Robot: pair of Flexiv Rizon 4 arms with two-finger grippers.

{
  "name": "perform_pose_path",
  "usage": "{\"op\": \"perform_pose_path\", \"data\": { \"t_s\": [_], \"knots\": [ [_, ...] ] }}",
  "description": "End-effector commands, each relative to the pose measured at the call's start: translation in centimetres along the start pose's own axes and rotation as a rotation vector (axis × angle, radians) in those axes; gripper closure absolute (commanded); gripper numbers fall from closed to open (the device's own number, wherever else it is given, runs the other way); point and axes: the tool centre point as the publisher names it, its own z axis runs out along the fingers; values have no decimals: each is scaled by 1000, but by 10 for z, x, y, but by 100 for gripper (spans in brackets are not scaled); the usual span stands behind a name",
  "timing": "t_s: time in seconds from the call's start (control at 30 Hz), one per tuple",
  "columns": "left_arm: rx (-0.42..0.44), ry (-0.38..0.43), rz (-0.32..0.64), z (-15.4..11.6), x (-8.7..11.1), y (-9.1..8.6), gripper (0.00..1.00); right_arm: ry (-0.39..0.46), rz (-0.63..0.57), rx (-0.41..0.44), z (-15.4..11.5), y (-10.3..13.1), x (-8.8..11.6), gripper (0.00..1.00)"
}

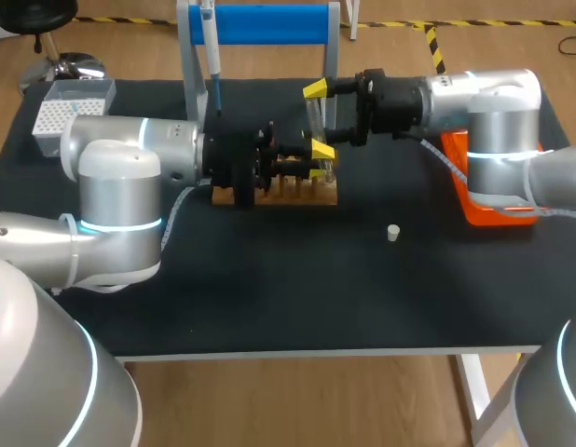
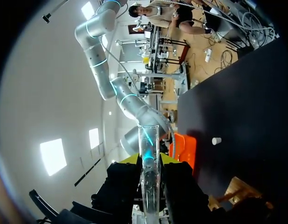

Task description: Invert the test tube, pick up the pipette, mount the tip to pipette, aspirate from beaker and dispense into the tube, eject the tip, return the pipette, and cap with the stopper.

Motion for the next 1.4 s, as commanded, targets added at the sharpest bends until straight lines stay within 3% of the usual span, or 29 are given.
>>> {"op": "perform_pose_path", "data": {
  "t_s": [0.03, 0.23, 0.73, 1.07, 1.4],
  "knots": [
    [3, 2, 0, 0, -1, 1, 100, -2, -1, 2, -1, 0, 0, 0],
    [3, 2, 0, 0, -1, 1, 100, -21, -97, -20, -23, -13, 7, 0],
    [3, 2, 0, 0, -1, 1, 100, -144, -601, -136, -92, -50, 5, 0],
    [3, 2, 0, 0, -1, 1, 100, -254, -920, -153, -99, -55, -13, 0],
    [3, 2, 0, 0, -1, 1, 100, -379, -1145, -87, -86, -51, -38, 0]
  ]
}}
